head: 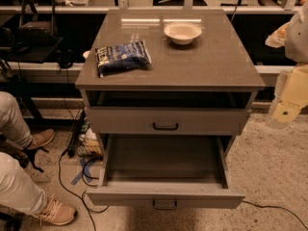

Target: Close middle drawer

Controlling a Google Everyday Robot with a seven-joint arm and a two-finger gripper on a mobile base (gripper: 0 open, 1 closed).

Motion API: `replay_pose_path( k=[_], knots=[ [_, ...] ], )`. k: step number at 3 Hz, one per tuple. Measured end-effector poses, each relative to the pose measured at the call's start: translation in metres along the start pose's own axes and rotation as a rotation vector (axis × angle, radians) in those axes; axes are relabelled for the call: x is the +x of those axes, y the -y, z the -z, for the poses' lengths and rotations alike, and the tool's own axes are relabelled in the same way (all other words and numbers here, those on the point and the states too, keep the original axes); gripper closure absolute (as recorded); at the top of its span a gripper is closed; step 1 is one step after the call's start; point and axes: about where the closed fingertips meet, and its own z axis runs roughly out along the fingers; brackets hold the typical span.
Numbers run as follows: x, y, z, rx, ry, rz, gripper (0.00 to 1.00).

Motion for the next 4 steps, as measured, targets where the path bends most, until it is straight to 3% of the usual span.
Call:
replay_pose_path(
  k=[1,2,3,4],
  knots=[
    [0.0,0.0,0.0,0.0,0.0,0.0,0.0],
    [0.011,-0.012,-0.031,-0.095,0.032,-0.071,0.0],
    [0.027,-0.041,-0.089,-0.245,0.094,-0.203,0.0],
    [0.039,-0.086,-0.15,-0.404,0.146,-0.322,0.0]
  ],
)
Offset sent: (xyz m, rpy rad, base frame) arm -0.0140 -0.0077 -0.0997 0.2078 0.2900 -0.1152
